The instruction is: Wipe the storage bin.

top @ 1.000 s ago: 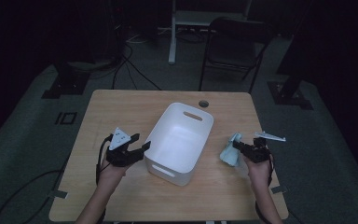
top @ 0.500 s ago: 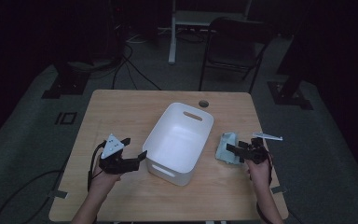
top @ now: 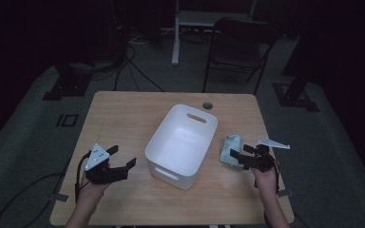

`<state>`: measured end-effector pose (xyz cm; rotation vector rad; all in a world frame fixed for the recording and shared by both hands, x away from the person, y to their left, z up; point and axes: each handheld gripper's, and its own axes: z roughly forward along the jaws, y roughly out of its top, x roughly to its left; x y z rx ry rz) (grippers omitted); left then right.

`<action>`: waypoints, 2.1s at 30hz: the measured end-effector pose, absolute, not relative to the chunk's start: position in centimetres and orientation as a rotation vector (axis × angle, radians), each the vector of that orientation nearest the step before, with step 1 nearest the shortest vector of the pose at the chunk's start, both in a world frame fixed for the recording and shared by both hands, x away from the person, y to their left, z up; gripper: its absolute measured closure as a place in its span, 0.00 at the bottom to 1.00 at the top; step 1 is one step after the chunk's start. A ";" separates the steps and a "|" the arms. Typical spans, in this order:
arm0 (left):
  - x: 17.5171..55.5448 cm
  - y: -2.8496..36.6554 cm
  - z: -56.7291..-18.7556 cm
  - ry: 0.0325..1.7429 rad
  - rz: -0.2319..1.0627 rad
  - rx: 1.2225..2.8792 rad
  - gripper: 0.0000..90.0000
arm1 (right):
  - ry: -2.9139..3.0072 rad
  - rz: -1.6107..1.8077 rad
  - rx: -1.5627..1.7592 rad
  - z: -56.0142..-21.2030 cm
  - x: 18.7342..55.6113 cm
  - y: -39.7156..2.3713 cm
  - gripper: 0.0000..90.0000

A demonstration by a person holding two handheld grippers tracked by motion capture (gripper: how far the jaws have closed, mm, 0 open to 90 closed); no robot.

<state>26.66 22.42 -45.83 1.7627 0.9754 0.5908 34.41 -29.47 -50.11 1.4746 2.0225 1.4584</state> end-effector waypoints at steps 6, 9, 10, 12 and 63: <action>26.5 23.3 -46.9 1.020 0.580 1.747 0.18 | 2.046 1.461 1.470 -50.8 33.7 -29.2 0.20; 26.3 23.5 -47.7 1.039 0.575 1.753 0.18 | 2.052 1.467 1.452 -51.2 33.3 -29.0 0.20; 26.3 23.6 -47.9 1.042 0.573 1.756 0.18 | 2.056 1.468 1.442 -51.3 33.1 -29.0 0.20; 26.2 23.7 -48.4 1.061 0.570 1.761 0.18 | 2.070 1.456 1.436 -51.6 32.8 -28.9 0.20; 24.4 27.6 -54.4 1.470 0.776 1.708 0.18 | 1.909 1.166 1.532 -55.5 28.6 -31.5 0.19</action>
